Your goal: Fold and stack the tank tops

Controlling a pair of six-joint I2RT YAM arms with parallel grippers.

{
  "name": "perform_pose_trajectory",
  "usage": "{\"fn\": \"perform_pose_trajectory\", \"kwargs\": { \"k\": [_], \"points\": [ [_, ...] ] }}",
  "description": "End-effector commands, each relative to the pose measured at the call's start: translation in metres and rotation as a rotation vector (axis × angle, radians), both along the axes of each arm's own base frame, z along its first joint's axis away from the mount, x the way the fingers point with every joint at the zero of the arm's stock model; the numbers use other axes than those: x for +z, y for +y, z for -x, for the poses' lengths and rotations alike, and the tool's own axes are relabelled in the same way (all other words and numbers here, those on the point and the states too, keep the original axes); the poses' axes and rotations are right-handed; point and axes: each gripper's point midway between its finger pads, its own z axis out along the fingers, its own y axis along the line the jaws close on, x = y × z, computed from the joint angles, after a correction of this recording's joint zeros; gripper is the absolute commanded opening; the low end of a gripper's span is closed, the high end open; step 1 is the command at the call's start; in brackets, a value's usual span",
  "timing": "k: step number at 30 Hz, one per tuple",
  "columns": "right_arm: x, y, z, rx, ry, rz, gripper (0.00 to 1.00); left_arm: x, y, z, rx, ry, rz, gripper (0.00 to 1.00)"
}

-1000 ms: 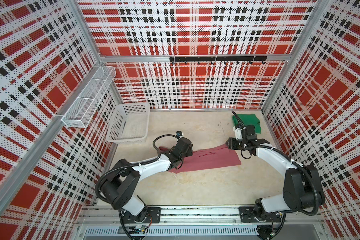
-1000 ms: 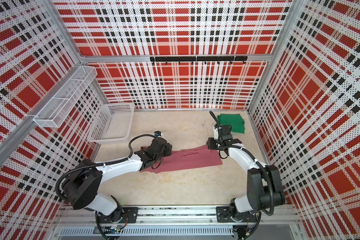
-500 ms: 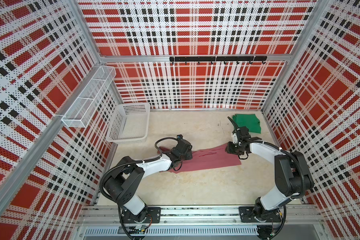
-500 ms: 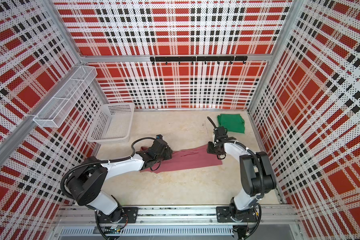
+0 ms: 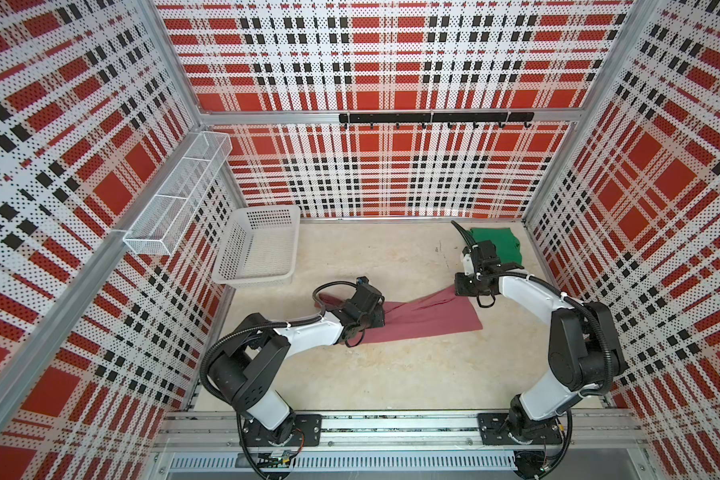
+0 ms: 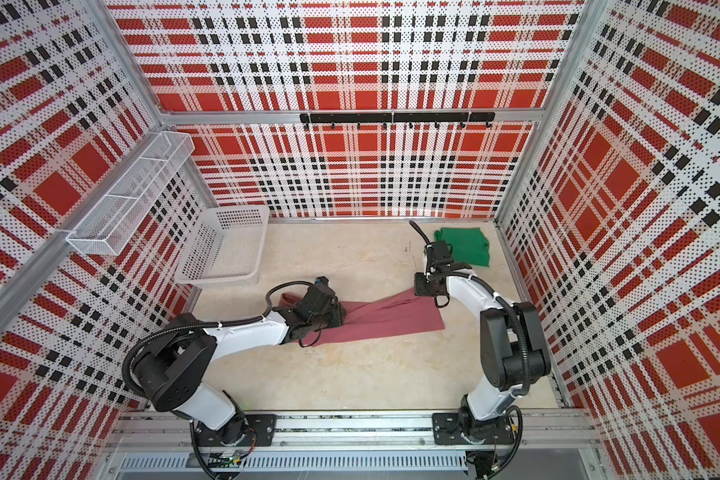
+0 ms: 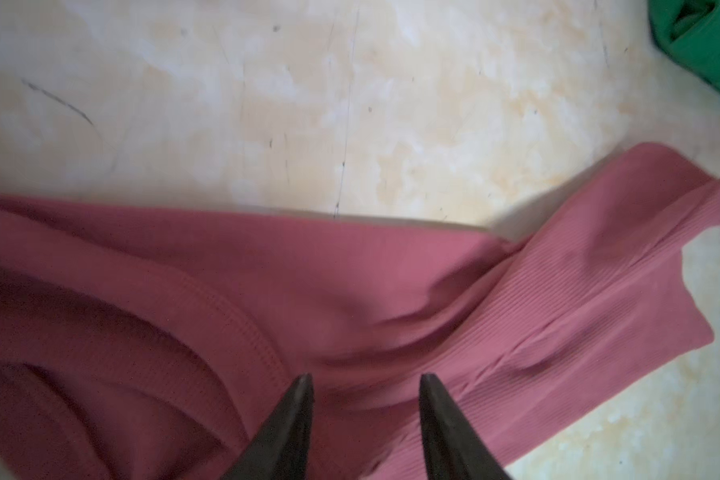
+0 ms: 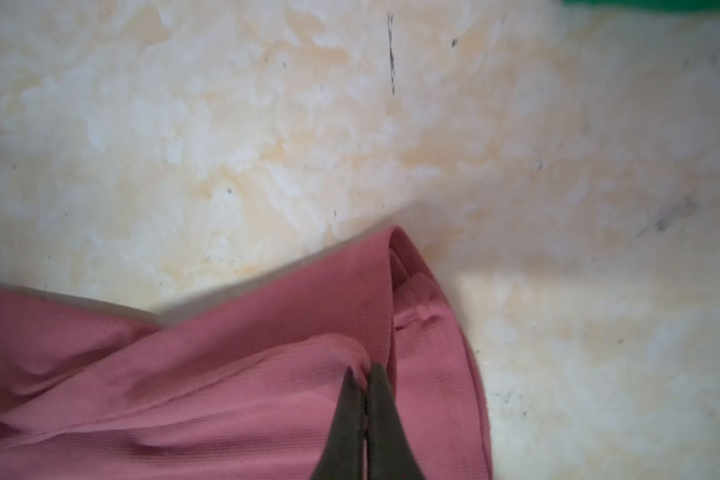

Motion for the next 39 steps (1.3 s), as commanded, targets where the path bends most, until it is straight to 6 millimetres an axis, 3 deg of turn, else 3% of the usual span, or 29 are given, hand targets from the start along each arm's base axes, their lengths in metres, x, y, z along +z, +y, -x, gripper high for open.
{"fn": "perform_pose_trajectory", "kwargs": {
  "k": [1, 4, 7, 10, 15, 19, 25, 28, 33, 39],
  "points": [
    [0.013, -0.013, -0.013, 0.085, -0.045, 0.076, 0.0, -0.003, -0.001, 0.01, -0.007, 0.018, 0.012, 0.46],
    [0.018, -0.015, -0.011, 0.143, -0.045, 0.106, 0.01, -0.002, -0.001, 0.014, -0.014, 0.016, 0.001, 0.46],
    [0.013, -0.012, 0.014, 0.194, -0.01, 0.092, 0.1, -0.011, 0.006, 0.02, -0.008, 0.038, -0.019, 0.46],
    [0.005, -0.014, 0.041, 0.186, 0.015, 0.08, 0.11, -0.016, 0.013, 0.023, 0.004, 0.049, -0.026, 0.45],
    [-0.01, -0.031, 0.074, 0.116, 0.057, 0.121, 0.12, -0.006, 0.02, 0.02, 0.0, 0.036, -0.039, 0.44],
    [-0.002, -0.027, 0.072, 0.111, 0.018, 0.098, 0.13, 0.014, 0.029, 0.009, 0.016, -0.001, -0.025, 0.44],
    [-0.008, -0.027, 0.071, 0.116, 0.037, 0.102, 0.13, 0.042, 0.031, -0.019, 0.047, -0.058, 0.007, 0.49],
    [-0.008, -0.028, 0.072, 0.113, 0.034, 0.108, 0.13, 0.044, 0.022, -0.031, 0.044, -0.07, 0.025, 0.55],
    [-0.004, -0.032, 0.073, 0.108, 0.025, 0.127, 0.13, 0.036, 0.009, -0.041, 0.02, -0.066, 0.024, 0.54],
    [-0.001, -0.038, 0.073, 0.056, 0.036, 0.127, 0.13, 0.027, -0.007, -0.028, -0.015, -0.02, 0.043, 0.48]
  ]
}}
